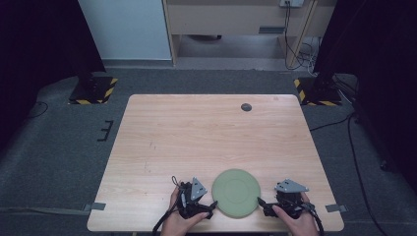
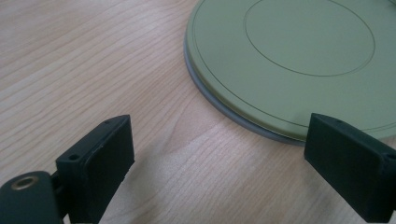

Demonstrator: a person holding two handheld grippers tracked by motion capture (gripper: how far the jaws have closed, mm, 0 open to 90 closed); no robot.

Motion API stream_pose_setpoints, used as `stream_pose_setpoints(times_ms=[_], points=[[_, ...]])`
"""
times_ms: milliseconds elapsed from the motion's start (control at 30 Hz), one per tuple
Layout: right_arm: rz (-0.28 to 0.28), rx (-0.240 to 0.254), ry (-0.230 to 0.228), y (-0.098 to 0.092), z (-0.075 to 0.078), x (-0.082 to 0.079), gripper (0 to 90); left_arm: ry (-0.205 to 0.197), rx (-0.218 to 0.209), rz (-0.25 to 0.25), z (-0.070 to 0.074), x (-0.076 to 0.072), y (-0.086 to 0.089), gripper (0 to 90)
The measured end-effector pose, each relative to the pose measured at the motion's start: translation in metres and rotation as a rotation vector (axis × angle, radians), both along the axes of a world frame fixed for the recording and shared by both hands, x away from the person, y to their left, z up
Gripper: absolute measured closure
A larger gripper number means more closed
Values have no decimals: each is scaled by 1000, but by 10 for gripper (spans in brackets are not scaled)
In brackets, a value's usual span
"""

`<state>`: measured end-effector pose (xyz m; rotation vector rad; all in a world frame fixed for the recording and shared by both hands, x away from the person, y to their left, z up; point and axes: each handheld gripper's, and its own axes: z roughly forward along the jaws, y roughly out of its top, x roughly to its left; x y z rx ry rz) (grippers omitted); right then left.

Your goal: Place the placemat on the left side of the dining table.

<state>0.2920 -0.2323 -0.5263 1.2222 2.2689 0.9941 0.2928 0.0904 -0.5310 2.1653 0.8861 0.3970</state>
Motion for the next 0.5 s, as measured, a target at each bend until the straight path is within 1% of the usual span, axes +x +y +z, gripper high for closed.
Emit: stream_pose_setpoints(times_ms=[100,133,233,400,500], points=[[-6,-4,-1,1,0,0,57,3,3,4,0,1,0,63],[-9,-3,-2,1,0,0,57,-9,8,17,1,0,-1,66],[-21,0,-4,1,0,1,57,-17,21,23,2,1,-3,62],[-42,2,-13,1,-1,4,61,-10,9,43,2,6,-3,63],[-57,4,-15,1,-1,6,59,-7,7,47,1,10,-4,59]])
